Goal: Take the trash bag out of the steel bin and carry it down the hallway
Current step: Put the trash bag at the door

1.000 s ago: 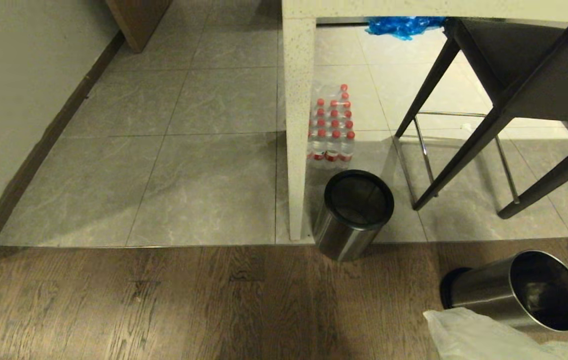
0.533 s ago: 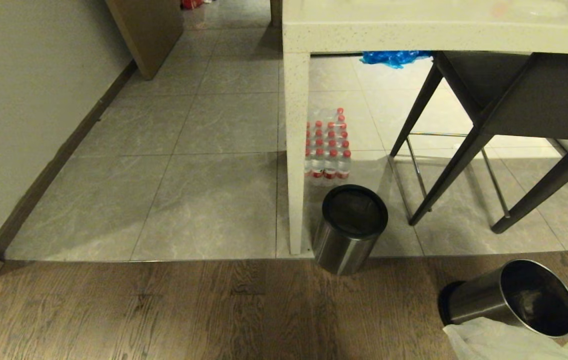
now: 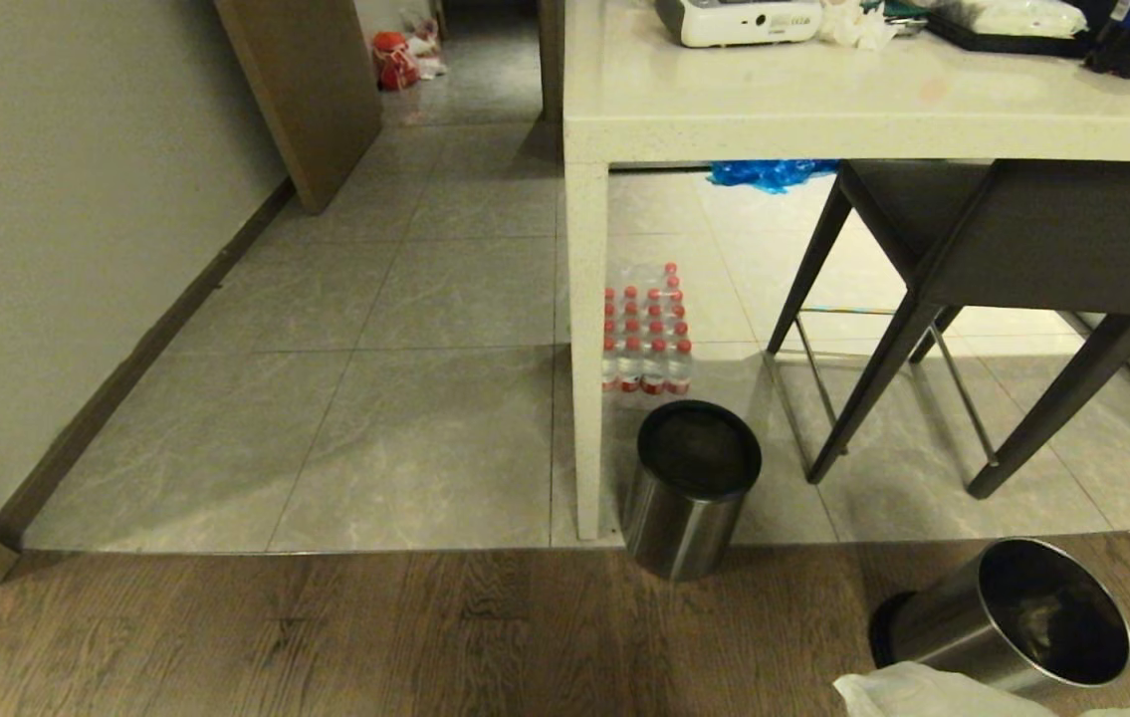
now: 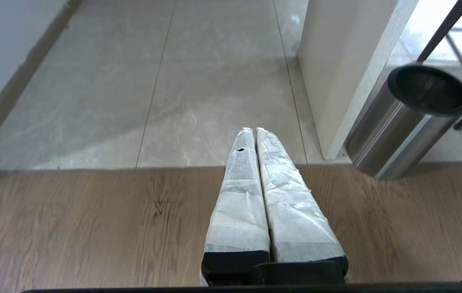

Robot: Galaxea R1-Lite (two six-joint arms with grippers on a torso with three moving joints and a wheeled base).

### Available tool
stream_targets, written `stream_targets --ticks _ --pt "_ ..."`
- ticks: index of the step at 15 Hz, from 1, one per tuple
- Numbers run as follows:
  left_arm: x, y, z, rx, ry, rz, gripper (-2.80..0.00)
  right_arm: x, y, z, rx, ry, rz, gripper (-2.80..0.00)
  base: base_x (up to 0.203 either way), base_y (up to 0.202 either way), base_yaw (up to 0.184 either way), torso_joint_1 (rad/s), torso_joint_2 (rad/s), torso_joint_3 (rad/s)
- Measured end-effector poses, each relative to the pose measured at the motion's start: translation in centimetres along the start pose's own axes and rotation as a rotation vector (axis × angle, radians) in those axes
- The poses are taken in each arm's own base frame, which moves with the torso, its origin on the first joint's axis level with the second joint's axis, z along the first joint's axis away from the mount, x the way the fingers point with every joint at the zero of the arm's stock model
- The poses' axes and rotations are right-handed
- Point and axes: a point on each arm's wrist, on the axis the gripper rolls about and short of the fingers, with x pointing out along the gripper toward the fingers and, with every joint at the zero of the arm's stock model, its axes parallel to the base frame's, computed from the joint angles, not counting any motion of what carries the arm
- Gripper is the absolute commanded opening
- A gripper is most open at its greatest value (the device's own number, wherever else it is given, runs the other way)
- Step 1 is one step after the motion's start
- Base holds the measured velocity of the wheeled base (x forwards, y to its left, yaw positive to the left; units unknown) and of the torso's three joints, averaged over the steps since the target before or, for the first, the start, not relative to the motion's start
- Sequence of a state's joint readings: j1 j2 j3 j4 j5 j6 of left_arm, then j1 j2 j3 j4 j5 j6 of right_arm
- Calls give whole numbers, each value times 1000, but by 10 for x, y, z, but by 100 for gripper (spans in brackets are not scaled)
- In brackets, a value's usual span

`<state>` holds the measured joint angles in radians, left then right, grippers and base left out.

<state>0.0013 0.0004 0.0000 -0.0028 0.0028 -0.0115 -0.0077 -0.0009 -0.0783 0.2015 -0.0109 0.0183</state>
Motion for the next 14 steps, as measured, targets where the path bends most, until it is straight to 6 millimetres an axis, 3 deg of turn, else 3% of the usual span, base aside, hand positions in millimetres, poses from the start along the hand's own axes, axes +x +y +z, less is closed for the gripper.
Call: stream_targets --ticks 8,14 --pt "0 0 0 0 0 -1 -280 0 0 0 0 0 0 -280 0 0 0 4 3 195" --pt "0 0 0 8 -1 -3 -280 0 0 0 0 0 0 -280 0 0 0 2 2 23"
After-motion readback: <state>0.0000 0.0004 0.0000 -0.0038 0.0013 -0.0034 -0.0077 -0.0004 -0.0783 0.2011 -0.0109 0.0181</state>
